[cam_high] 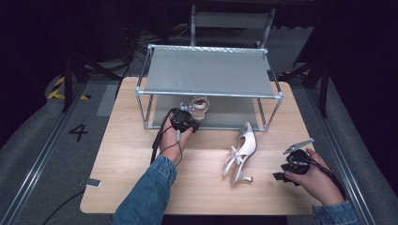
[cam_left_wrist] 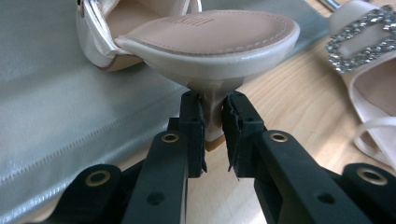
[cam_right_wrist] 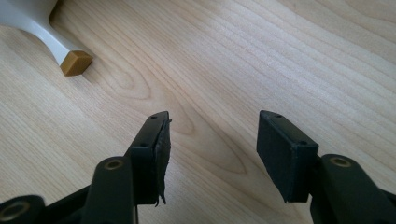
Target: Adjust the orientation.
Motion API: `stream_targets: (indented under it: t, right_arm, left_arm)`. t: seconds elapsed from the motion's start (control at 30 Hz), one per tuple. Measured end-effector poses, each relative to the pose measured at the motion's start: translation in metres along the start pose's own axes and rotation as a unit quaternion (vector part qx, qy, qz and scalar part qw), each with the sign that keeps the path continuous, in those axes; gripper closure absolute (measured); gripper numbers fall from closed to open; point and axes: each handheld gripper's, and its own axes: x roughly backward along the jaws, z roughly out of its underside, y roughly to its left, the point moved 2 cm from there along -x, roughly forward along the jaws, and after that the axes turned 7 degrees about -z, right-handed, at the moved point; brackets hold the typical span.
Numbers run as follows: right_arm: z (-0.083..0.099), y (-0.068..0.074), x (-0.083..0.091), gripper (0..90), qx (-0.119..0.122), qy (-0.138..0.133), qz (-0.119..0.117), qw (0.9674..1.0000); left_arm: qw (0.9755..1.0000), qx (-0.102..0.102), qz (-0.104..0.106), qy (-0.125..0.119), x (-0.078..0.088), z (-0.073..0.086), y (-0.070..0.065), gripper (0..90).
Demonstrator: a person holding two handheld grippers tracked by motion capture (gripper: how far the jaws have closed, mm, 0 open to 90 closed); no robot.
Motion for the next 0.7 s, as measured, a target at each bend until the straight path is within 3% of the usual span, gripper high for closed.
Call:
stream_targets:
  t: [0.23, 0.27, 0.3, 0.33, 0.37, 0.43, 0.47, 0.5, 0.6, 0.63, 0.67, 0.7]
  right_arm:
    - [0.005, 0.003, -0.001, 45.6, -0.003, 0.000, 0.000, 1.0000]
    - [0.006, 0.003, 0.000, 45.7, -0.007, 0.000, 0.000, 1.0000]
    - [0.007, 0.003, 0.000, 45.7, -0.006, 0.000, 0.000, 1.0000]
    - [0.008, 0.003, 0.001, 45.7, -0.007, 0.000, 0.001, 1.0000]
    - [0.008, 0.003, 0.001, 45.7, -0.007, 0.000, 0.001, 1.0000]
    - [0.009, 0.003, 0.001, 45.6, -0.010, -0.001, 0.000, 1.0000]
    - [0.010, 0.002, 0.001, 45.7, -0.010, -0.001, 0.001, 0.9999]
    - [0.010, 0.002, 0.001, 45.7, -0.009, -0.001, 0.001, 1.0000]
    - [0.011, 0.002, 0.001, 45.7, -0.011, -0.001, 0.001, 0.9999]
    - [0.011, 0.002, 0.001, 45.7, -0.011, -0.001, 0.001, 0.9999]
    - [0.011, 0.002, 0.001, 45.8, -0.011, -0.001, 0.000, 0.9999]
    - [0.011, 0.002, 0.000, 45.8, -0.012, 0.000, 0.001, 0.9999]
  left_arm:
    - [0.9999, 0.007, -0.007, -0.001, -0.018, -0.016, 0.008, 78.6]
    - [0.9997, 0.024, -0.008, 0.001, -0.024, -0.018, 0.007, 78.6]
    - [0.9997, 0.024, -0.008, 0.001, -0.024, -0.018, 0.007, 78.7]
    - [0.9997, -0.022, -0.010, -0.002, -0.032, -0.022, 0.016, 78.7]
    - [0.9997, -0.022, -0.010, -0.002, -0.032, -0.022, 0.016, 78.8]
    - [1.0000, 0.002, -0.002, 0.003, -0.037, -0.022, 0.014, 78.8]
    - [0.9996, -0.029, -0.002, 0.003, -0.040, -0.024, 0.017, 78.8]
    - [0.9975, -0.064, -0.027, 0.014, -0.043, -0.026, 0.021, 78.8]
    - [0.9975, -0.060, -0.033, 0.015, -0.049, -0.027, 0.018, 78.8]
    - [0.9968, -0.066, -0.038, 0.024, -0.050, -0.028, 0.018, 78.8]
    - [0.9943, -0.094, -0.042, 0.026, -0.052, -0.029, 0.023, 78.8]
    - [0.9960, -0.073, -0.043, 0.029, -0.054, -0.028, 0.022, 78.8]
